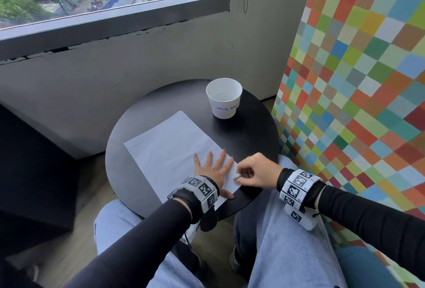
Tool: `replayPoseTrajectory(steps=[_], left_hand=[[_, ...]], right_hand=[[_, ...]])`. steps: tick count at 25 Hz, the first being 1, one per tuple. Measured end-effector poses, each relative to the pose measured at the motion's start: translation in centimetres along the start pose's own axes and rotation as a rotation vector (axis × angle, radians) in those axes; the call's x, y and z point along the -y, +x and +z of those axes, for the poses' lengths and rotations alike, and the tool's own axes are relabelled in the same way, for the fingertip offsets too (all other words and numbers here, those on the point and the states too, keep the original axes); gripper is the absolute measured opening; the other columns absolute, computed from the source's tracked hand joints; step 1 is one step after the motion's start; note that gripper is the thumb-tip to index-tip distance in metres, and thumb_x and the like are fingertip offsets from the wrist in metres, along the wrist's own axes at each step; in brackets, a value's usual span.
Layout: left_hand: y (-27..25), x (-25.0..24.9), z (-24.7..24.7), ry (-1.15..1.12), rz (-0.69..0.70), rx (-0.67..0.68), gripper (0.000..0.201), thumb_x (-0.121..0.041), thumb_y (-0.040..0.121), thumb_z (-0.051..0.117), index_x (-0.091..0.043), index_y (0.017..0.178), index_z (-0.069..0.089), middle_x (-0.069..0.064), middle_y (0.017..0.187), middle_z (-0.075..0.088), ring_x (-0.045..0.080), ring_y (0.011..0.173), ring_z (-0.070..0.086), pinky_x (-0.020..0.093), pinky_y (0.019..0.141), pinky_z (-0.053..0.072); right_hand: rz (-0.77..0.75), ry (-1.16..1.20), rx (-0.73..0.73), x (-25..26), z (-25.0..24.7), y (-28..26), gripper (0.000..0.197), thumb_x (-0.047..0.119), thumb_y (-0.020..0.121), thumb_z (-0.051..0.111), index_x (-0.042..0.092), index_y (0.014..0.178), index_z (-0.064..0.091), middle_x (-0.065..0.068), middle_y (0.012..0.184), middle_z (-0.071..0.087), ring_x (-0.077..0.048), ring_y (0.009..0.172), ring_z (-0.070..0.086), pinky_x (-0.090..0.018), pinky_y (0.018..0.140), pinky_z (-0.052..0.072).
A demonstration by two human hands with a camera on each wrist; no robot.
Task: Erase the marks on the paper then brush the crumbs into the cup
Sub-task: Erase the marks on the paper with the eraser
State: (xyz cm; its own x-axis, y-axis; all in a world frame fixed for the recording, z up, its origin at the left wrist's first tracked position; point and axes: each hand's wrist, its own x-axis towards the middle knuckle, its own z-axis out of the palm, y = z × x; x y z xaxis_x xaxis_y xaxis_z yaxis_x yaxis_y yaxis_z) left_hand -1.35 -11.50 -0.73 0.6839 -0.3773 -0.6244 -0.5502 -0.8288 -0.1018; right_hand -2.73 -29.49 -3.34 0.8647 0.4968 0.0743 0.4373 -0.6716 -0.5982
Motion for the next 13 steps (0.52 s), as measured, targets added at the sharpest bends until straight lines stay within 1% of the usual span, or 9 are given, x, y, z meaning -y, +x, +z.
replayPoseTrajectory(steps=[2,3,4,6,7,10,11,13], left_hand=[[-0.01,0.01,-0.03,-0.009,0.005,0.003,0.108,-0.073,0.085,0.05,-0.031,0.153,-0.023,-0.003,0.161,-0.029,0.033,0.15,-0.017,0.07,0.112,-0.004],[-0.01,0.04,0.02,-0.012,0.007,0.003,0.108,-0.074,0.085,0.05,-0.031,0.153,-0.023,-0.003,0.161,-0.029,0.033,0.15,-0.017,0.07,0.112,-0.004],[-0.04,0.08,0.1,-0.014,0.007,0.004,0.109,-0.074,0.085,0.05,-0.031,0.153,-0.023,-0.003,0.161,-0.029,0.034,0.15,-0.017,0.07,0.112,-0.004],[0.01,0.11,0.15,-0.015,0.006,0.001,0.109,-0.074,0.084,0.05,-0.032,0.153,-0.023,-0.003,0.161,-0.029,0.034,0.15,-0.017,0.07,0.112,-0.003],[0.03,0.11,0.14,-0.01,0.005,-0.001,0.108,-0.074,0.084,0.05,-0.032,0.153,-0.023,-0.003,0.161,-0.029,0.034,0.15,-0.016,0.07,0.112,-0.003],[0.0,0.04,0.02,-0.009,0.005,0.004,0.108,-0.073,0.085,0.05,-0.032,0.153,-0.023,-0.003,0.161,-0.029,0.034,0.15,-0.017,0.07,0.113,-0.004],[-0.05,0.05,0.0,-0.012,0.004,0.008,0.108,-0.073,0.085,0.051,-0.032,0.153,-0.022,-0.003,0.161,-0.029,0.034,0.15,-0.017,0.07,0.113,-0.004],[-0.09,0.09,0.03,-0.017,0.006,0.008,0.108,-0.073,0.085,0.051,-0.032,0.153,-0.022,-0.003,0.161,-0.029,0.034,0.15,-0.017,0.07,0.113,-0.004]], right_hand=[[0.099,-0.005,-0.098,-0.71,-0.59,0.42,0.017,0.025,0.079,0.072,0.013,0.07,0.064,0.006,0.059,0.056,-0.009,0.055,0.05,-0.02,0.059,0.038],[0.102,-0.006,-0.099,-0.76,-0.7,0.43,0.017,0.025,0.079,0.072,0.013,0.07,0.063,0.005,0.059,0.056,-0.009,0.055,0.05,-0.021,0.059,0.039],[0.068,0.002,-0.065,-0.58,-0.56,0.23,0.017,0.025,0.08,0.072,0.014,0.07,0.063,0.007,0.059,0.055,-0.008,0.055,0.05,-0.02,0.058,0.04],[-0.024,0.029,0.037,0.04,-0.05,-0.26,0.018,0.027,0.08,0.071,0.014,0.069,0.062,0.01,0.059,0.052,-0.008,0.054,0.05,-0.015,0.057,0.04],[-0.023,0.026,0.044,0.13,-0.03,-0.23,0.019,0.027,0.08,0.071,0.014,0.069,0.062,0.01,0.058,0.052,-0.008,0.054,0.05,-0.015,0.056,0.039],[0.106,-0.025,-0.107,-0.78,-0.73,0.53,0.018,0.025,0.08,0.071,0.012,0.071,0.064,0.005,0.059,0.056,-0.008,0.055,0.049,-0.02,0.058,0.039],[0.12,-0.031,-0.113,-0.75,-0.71,0.59,0.018,0.025,0.08,0.072,0.011,0.071,0.064,0.005,0.059,0.056,-0.009,0.055,0.049,-0.021,0.059,0.039],[0.047,0.015,-0.038,-0.22,-0.2,0.27,0.018,0.025,0.079,0.072,0.011,0.071,0.064,0.007,0.059,0.054,-0.009,0.055,0.049,-0.017,0.059,0.038]])
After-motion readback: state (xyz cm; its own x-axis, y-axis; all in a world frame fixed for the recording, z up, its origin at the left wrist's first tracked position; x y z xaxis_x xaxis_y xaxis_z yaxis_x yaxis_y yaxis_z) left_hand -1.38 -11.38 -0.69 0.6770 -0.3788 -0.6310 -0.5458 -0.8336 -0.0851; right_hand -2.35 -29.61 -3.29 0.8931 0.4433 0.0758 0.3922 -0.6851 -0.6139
